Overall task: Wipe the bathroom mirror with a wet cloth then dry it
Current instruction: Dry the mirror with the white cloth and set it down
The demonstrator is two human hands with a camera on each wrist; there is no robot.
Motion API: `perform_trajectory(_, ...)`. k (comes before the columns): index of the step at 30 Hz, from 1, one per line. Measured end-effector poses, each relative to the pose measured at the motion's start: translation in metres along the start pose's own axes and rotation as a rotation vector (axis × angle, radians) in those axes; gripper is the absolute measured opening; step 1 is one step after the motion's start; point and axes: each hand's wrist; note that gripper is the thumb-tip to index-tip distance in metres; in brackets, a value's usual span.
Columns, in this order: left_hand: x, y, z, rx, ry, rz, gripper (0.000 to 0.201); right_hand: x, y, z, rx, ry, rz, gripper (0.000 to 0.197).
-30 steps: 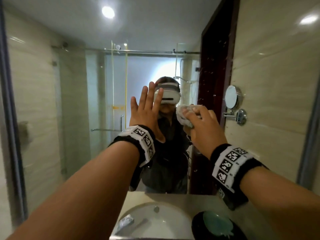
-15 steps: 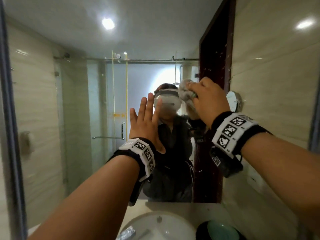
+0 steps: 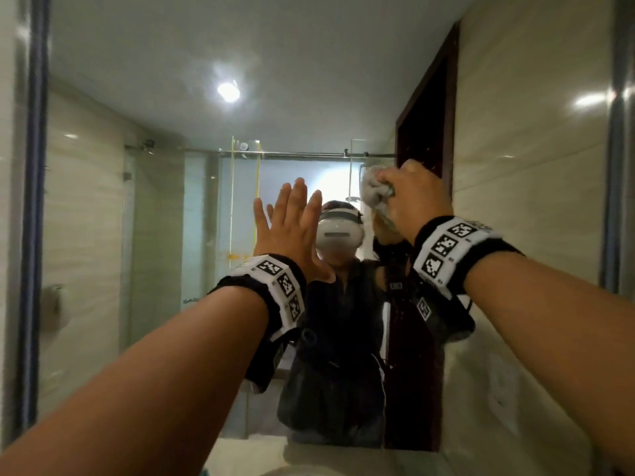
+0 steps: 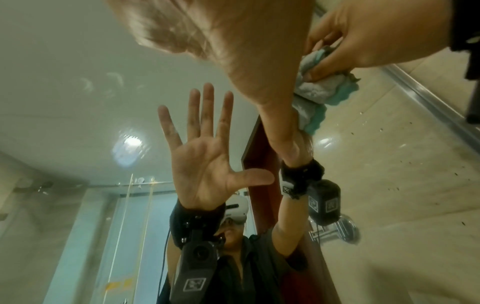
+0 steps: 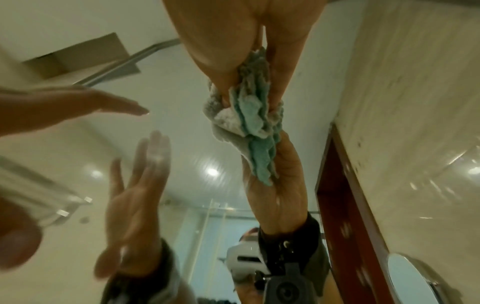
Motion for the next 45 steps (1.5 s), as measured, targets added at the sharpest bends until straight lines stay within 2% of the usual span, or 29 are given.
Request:
perform_trajectory(4,-0.012,0.019,-0.027,0.067,0.034,-0.016,0.139,-0.004,-0.002,-0.003,0.013,0.039,0.033,0.034)
perform_trajectory(9,-0.012,0.036,-0.055,0.081,0.02,0.004,0.143,0.009,-0.001,0.038,-0.144,-0.08,0.018,0.036)
perform_trajectory(13,-0.009,0.042,-0.073,0.044,0.018,0.065,0.147,-0.001,0.007,0.026,-0.196,-0.16,0.08,0.033)
perform_trajectory(16,-0.006,0.043,-0.075,0.028,0.034,0.068,0.15,-0.011,0.017,-0.005,-0.133,-0.032,0.112,0.03)
perform_trajectory(18,-0.004,0.043,-0.075,0.012,0.042,0.067,0.154,-0.024,0.028,-0.031,-0.034,0.054,0.082,0.029)
perform_trajectory(21,-0.006,0.046,-0.073,0.004,0.031,0.065,0.155,-0.049,0.041,-0.057,0.073,0.077,0.076,0.033)
perform_trajectory(27,-0.005,0.051,-0.076,-0.044,0.04,0.047,0.152,-0.034,0.037,-0.039,0.04,0.101,0.055,0.034)
perform_trajectory(32,-0.005,0.051,-0.076,-0.05,0.02,0.058,0.16,-0.017,0.022,0.0,-0.099,0.003,0.08,0.034)
perform_trajectory(37,0.001,0.05,-0.076,-0.062,0.055,0.06,0.157,-0.013,0.037,0.018,-0.274,-0.12,0.079,0.031)
perform_trajectory(39,-0.001,0.052,-0.075,-0.069,0.045,0.053,0.158,-0.016,0.043,0.008,-0.236,-0.07,0.088,0.031)
perform_trajectory(42,-0.003,0.054,-0.074,-0.079,0.03,0.057,0.159,-0.035,0.06,-0.03,-0.025,0.089,0.025,0.03)
perform_trajectory(45,-0.005,0.054,-0.073,-0.076,0.015,0.055,0.16,-0.052,0.078,-0.055,0.109,0.136,0.075,0.033)
Point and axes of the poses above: each hand's wrist, its own z-axis away from the middle knuckle, its own x-axis out of the palm, y = z × x, and after that the axes turned 9 degrees about z, right-handed
